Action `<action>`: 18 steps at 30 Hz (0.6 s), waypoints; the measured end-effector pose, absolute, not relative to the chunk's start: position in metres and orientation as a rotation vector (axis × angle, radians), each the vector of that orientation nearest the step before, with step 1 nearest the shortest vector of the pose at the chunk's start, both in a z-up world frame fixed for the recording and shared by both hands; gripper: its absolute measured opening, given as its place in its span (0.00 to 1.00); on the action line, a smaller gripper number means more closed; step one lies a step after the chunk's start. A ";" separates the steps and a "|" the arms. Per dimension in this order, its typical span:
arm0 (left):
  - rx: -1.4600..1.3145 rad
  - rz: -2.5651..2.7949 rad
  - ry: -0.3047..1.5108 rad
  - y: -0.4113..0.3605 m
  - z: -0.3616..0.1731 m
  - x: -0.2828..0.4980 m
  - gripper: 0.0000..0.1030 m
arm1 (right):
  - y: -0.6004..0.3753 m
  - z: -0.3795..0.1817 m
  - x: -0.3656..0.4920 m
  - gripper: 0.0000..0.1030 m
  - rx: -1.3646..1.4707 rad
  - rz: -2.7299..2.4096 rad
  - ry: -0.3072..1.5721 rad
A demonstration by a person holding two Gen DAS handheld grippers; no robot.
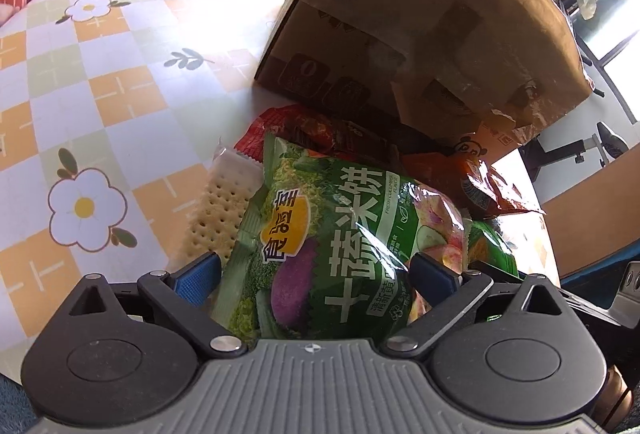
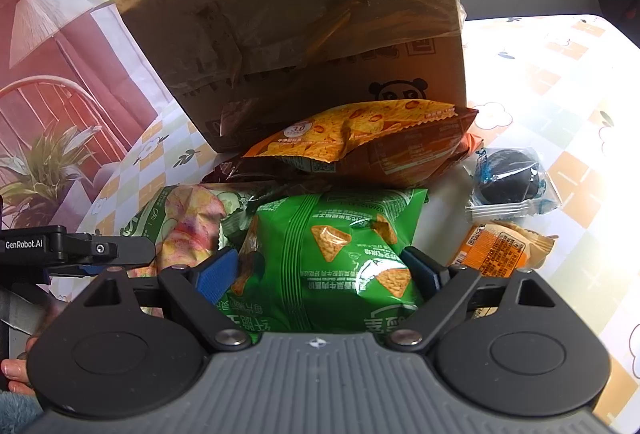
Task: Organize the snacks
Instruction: 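Grasp the green vegetable-cracker bag with the left gripper while the right grasps the green chip bag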
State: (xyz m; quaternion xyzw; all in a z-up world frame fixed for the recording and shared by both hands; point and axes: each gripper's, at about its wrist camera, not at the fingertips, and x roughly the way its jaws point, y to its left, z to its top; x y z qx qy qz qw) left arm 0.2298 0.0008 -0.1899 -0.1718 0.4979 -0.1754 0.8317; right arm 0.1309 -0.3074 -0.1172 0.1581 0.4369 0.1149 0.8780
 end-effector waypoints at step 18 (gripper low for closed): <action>-0.638 -0.268 1.208 0.034 -0.201 0.227 0.98 | -0.306 -0.116 0.129 0.87 0.337 0.257 0.908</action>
